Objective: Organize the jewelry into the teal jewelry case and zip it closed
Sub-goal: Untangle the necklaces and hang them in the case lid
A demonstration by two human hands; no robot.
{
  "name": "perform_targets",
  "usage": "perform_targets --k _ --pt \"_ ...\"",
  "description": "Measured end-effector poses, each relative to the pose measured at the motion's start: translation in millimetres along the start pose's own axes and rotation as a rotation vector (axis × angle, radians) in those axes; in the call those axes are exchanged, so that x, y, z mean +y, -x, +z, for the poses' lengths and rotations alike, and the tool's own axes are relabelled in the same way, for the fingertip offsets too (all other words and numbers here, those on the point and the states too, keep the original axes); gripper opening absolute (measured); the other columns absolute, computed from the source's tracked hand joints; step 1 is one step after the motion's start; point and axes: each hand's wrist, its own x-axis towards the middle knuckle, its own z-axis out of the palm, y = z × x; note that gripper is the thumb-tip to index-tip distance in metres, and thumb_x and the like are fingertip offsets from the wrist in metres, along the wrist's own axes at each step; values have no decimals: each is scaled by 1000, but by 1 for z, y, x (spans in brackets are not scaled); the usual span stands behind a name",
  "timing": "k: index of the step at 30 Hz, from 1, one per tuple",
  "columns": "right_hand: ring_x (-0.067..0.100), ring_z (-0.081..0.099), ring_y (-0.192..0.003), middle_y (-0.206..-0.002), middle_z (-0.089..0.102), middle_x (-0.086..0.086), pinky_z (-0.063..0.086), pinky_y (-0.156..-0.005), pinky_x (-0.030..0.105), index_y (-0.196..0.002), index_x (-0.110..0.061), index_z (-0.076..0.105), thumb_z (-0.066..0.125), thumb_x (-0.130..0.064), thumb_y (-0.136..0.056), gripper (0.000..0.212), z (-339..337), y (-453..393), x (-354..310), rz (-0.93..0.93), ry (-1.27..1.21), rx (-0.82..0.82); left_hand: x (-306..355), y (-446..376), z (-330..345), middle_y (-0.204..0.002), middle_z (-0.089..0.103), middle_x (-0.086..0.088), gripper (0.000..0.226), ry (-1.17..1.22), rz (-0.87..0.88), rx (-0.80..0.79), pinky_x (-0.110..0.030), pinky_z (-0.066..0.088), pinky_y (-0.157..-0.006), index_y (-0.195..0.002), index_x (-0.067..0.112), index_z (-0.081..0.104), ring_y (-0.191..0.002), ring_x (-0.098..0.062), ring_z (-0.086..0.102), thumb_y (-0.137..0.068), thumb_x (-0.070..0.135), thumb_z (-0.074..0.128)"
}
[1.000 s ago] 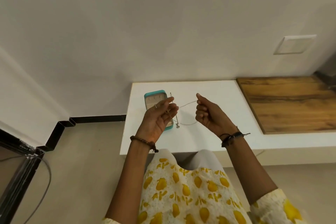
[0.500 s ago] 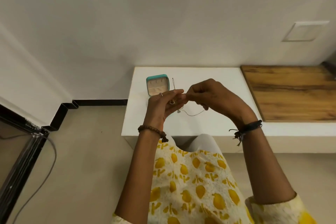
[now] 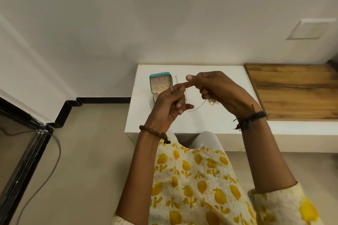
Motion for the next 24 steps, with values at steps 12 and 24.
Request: perform_targets --k 12,24 --pt "5 54 -67 -75 60 -6 49 -60 15 -90 -18 64 53 -33 -91 19 4 -1 18 136 -331 -120 -4 8 3 -41 43 3 36 274 4 -123 -22 56 -61 -85 16 75 -34 -3 42 -86 12 39" --pt "9 45 -59 -69 46 1 53 -80 26 -81 -15 68 62 -28 -86 15 7 -9 17 117 -115 -22 -10 2 -13 -53 65 0 39 -83 -45 66 -34 49 -82 -88 14 53 -59 -15 68 -86 -14 27"
